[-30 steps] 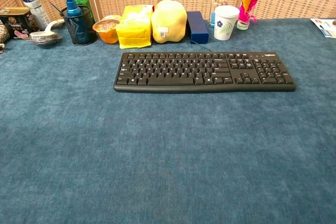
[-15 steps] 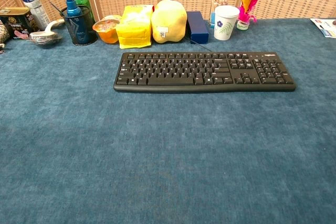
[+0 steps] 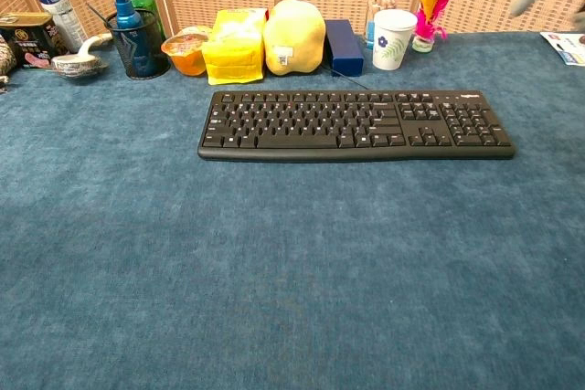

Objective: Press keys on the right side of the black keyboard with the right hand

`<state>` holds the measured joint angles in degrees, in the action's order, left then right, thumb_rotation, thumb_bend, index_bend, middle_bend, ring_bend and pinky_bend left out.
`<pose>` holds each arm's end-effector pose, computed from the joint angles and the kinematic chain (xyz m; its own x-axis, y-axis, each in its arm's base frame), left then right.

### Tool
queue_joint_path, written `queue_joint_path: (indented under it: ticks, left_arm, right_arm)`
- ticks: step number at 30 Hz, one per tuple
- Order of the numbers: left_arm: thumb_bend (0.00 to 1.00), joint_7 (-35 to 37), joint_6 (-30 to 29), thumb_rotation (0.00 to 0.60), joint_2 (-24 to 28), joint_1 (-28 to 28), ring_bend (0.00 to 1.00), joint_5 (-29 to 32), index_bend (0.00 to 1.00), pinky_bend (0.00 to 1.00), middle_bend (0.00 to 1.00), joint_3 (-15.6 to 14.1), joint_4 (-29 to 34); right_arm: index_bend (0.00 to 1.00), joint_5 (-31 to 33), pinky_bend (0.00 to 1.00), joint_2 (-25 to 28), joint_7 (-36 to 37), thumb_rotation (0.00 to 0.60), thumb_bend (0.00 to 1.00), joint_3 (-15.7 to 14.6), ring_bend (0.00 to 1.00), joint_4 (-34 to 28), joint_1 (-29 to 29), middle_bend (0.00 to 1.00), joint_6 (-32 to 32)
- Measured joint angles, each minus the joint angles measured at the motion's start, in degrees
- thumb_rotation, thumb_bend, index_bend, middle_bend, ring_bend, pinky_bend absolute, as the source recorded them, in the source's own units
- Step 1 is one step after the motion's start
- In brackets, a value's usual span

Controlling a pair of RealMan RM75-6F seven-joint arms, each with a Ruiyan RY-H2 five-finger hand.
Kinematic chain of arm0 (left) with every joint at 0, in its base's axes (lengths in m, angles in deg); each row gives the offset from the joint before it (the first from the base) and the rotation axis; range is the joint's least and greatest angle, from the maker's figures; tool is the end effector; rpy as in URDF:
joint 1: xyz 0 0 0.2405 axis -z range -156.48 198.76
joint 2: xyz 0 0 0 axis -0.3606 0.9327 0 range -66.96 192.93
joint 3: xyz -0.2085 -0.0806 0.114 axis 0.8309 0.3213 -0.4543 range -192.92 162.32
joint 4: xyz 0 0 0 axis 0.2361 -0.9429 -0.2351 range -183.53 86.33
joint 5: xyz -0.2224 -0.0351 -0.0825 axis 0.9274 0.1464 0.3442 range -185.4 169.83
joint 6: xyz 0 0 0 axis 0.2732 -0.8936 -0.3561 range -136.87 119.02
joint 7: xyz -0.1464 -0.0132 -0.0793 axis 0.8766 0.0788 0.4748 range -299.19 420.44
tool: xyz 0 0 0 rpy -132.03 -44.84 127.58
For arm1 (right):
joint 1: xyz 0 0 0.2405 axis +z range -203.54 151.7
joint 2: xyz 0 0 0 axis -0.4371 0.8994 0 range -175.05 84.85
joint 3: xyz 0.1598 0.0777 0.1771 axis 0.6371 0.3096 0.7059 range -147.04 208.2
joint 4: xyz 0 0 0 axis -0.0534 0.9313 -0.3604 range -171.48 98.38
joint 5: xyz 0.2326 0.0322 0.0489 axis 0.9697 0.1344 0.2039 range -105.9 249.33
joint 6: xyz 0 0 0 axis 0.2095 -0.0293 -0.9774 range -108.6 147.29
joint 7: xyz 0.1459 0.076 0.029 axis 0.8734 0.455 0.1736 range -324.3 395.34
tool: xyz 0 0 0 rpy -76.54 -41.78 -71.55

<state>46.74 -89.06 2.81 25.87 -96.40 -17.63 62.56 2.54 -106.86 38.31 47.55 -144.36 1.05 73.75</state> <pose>-0.2517 0.1755 0.0950 0.3895 0.1801 0.9032 0.9210 -0.0884 -0.3795 -0.1724 -0.3339 0.0820 0.0980 -0.2866 0.9530 -0.9801 -0.1939 0.0425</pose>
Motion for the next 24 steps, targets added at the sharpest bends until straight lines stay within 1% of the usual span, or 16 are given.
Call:
queue_joint_path:
  ticks: [2,5,8,14,24]
  left_arm:
    - [0.39,-0.4,0.3,0.035,-0.1,0.2,0.43,0.4,0.40,0.33,0.50,0.1,0.2]
    - [0.39,-1.0,0.7,0.040,-0.3,0.5,0.43,0.8,0.40,0.33,0.50,0.3,0.4]
    - [0.39,-1.6,1.1,0.037,-0.5,0.8,0.43,1.2,0.40,0.33,0.50,0.4,0.7]
    - [0.40,-2.8,1.8,0.037,-0.9,1.3,0.43,2.1,0.40,0.33,0.50,0.5,1.3]
    - [0.39,-3.5,2.1,0.035,-1.2,1.4,0.43,2.9,0.40,0.32,0.50,0.4,1.4]
  right_arm:
    - [0.32,4.8,1.00,0.3,-1.0,0.000,0.61,0.7,1.00,1.1,3.9,1.00,-5.5]
    - [0.31,11.7,1.00,0.2,-3.3,0.000,0.63,1.0,1.00,3.7,9.7,1.00,-11.7]
    - [0.31,17.9,1.00,-0.8,-6.1,0.000,0.64,0.6,1.00,7.1,15.1,1.00,-15.4]
    - [0.31,27.2,1.00,-4.5,-11.2,0.000,0.65,-1.7,1.00,13.7,22.5,1.00,-18.1]
    - [0.31,36.5,1.00,-10.0,-17.5,0.000,0.65,-6.5,1.00,19.9,29.8,1.00,-18.5]
